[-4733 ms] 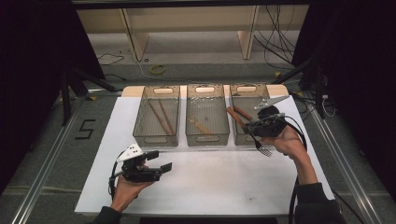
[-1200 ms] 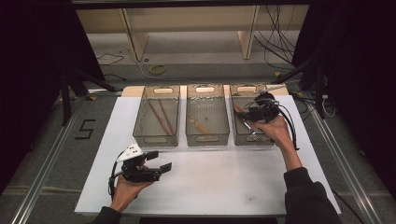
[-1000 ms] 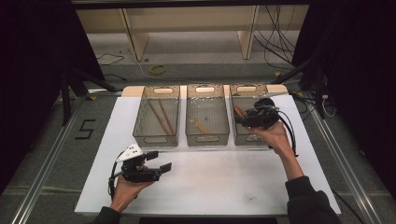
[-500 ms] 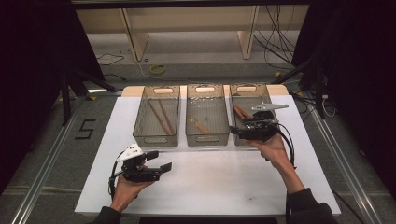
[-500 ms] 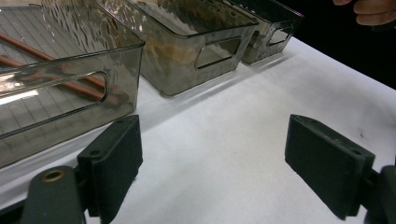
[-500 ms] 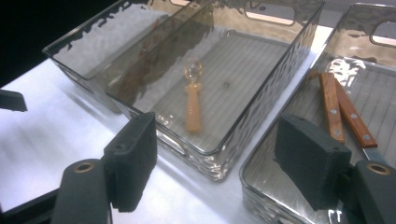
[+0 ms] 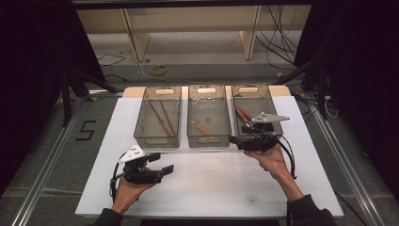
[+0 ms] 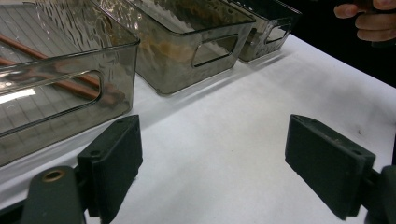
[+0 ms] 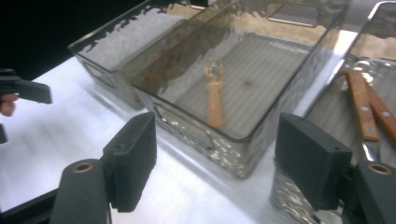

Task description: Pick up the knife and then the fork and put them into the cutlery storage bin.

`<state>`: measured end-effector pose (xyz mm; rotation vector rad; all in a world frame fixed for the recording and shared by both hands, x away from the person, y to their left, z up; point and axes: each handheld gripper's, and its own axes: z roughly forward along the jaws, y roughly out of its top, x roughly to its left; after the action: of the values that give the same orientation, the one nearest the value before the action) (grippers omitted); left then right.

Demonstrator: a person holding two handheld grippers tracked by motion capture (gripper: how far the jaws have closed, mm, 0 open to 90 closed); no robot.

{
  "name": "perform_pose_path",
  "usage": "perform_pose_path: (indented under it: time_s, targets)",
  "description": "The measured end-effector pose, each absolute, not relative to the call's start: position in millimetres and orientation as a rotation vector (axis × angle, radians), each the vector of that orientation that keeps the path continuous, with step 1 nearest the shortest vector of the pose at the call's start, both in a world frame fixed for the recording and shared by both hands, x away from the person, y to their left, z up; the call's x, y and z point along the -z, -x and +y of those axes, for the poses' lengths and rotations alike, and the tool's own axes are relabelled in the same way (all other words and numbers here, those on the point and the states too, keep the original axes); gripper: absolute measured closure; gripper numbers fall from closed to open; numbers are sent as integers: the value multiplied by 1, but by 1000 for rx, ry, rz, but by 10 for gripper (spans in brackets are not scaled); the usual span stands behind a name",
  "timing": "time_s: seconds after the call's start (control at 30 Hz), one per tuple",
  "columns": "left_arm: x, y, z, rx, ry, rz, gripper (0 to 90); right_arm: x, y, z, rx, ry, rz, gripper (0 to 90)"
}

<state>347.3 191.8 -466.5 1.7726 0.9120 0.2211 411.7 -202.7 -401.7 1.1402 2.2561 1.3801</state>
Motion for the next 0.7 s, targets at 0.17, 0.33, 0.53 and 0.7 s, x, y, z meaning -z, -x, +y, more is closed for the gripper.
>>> perform_pose_path:
  time_s: [0.17,0.33,0.53,0.7]
  targets:
    - [467,-347,191,-216,-1774,909,183,406,-401,-201,-1426,-1111,2244,290]
    - [467,-347,191,-209,-1781,902,183,411,-391,-204,-1451,-1111,2232,279]
    - [467,-347,190,-203,-1786,896,183,421,-376,-211,-1473,-1096,2229,260]
    - [467,-347,190,-198,-1784,897,183,430,-360,-218,-1503,-1081,2218,258]
